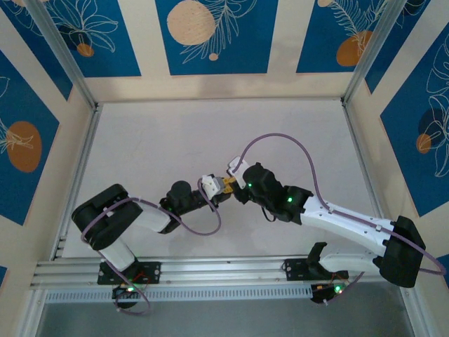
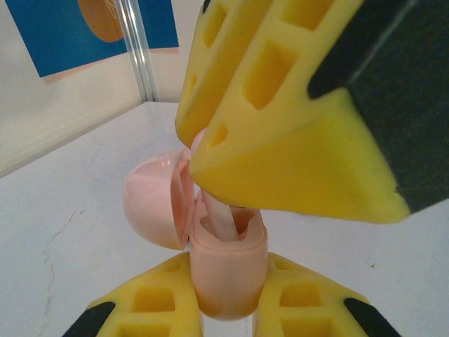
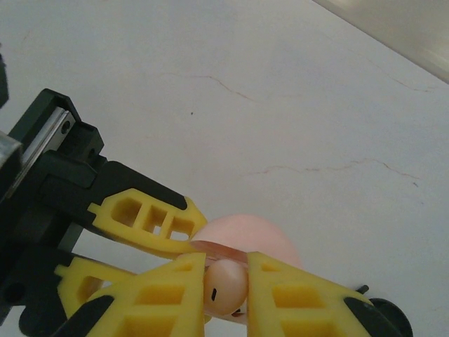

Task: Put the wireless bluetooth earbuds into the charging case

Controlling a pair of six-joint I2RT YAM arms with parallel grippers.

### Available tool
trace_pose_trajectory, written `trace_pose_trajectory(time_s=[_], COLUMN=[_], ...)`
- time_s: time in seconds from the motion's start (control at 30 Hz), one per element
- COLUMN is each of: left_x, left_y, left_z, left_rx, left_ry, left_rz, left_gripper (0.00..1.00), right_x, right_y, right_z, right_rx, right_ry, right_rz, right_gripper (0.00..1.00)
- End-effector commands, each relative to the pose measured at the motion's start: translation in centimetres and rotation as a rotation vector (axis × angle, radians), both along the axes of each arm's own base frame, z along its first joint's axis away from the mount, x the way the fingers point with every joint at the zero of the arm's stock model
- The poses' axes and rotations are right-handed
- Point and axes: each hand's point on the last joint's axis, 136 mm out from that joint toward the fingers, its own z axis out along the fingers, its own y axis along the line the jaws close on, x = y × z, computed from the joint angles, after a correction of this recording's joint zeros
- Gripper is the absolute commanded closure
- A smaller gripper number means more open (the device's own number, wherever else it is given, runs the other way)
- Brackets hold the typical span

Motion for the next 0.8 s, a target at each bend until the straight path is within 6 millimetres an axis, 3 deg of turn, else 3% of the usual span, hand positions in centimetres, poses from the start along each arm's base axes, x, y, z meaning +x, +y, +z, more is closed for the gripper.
trace_pose_trajectory(time_s=[0.0, 0.23, 0.37, 0.57, 0.77], left_x=[0.7, 0.6, 0.6, 0.3, 0.4], left_y=[0.4, 0.8, 1.4, 1.8, 2.4], left_z=[3.9, 1.4, 0.1, -0.8, -1.2], left_rx=[-0.107, -0.005, 0.036, 0.069, 0.102], left_ry=[-0.075, -0.073, -0.074, -0.073, -0.07], left_rz=[0.024, 0.034, 0.056, 0.057, 0.079], left_gripper=[0.85, 0.85, 0.85, 0.85, 0.85], right_x=[-0.1, 0.2, -0.1, -0.7, -1.1], right_y=[-1.0, -2.4, -3.5, -4.9, -6.8], right_z=[-0.6, 1.1, 1.0, -0.3, -4.2], right_rx=[-0.022, 0.101, 0.131, 0.152, 0.162], right_ry=[0.021, 0.075, 0.149, 0.289, 0.583], right_rz=[-0.024, -0.028, -0.02, -0.033, -0.161], right_gripper=[0.82, 0.82, 0.82, 0.83, 0.82])
